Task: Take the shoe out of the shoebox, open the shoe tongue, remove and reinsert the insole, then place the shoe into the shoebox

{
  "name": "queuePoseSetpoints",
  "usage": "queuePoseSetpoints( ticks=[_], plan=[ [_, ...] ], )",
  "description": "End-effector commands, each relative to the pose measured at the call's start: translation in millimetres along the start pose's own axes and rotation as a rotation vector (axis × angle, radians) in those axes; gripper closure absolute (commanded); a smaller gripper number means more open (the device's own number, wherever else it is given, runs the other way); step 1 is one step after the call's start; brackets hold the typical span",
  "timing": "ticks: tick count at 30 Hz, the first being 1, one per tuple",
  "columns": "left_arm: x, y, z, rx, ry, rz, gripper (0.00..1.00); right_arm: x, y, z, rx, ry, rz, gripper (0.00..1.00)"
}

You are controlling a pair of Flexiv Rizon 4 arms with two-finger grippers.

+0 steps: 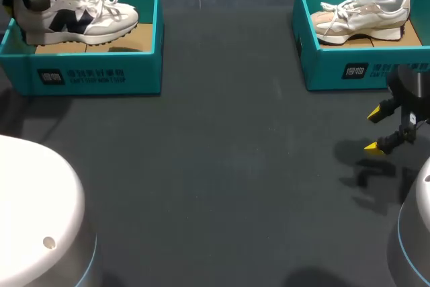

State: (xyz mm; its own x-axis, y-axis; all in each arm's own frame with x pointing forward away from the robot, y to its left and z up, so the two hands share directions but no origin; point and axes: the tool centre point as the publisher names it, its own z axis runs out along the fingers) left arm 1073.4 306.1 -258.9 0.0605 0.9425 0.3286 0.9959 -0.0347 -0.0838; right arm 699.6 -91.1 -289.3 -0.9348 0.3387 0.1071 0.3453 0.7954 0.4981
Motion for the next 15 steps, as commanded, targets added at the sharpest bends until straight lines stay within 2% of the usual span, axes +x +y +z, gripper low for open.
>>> queuePoseSetpoints(
  ticks=[1, 3, 9, 15],
  plan=[
    [-11.0, 6.3, 16.0, 0.031, 0.015, -0.017, 1.0, 1.6, -0.4, -0.4, 0.001, -0.002, 0.0, 0.0],
    [-13.5, 8.3, 22.3, 0.066, -0.005, -0.009, 1.0, 1.6, -0.4, -0.4, 0.001, -0.002, 0.0, 0.0],
    [-20.2, 9.5, 36.9, 0.096, -0.014, -0.023, 1.0, 1.6, -0.4, -0.4, 0.001, -0.002, 0.0, 0.0],
    [-28.4, -3.0, 49.9, 0.101, -0.004, 0.005, 1.0, 1.6, -0.4, -0.4, 0.001, -0.002, 0.0, 0.0]
  ],
)
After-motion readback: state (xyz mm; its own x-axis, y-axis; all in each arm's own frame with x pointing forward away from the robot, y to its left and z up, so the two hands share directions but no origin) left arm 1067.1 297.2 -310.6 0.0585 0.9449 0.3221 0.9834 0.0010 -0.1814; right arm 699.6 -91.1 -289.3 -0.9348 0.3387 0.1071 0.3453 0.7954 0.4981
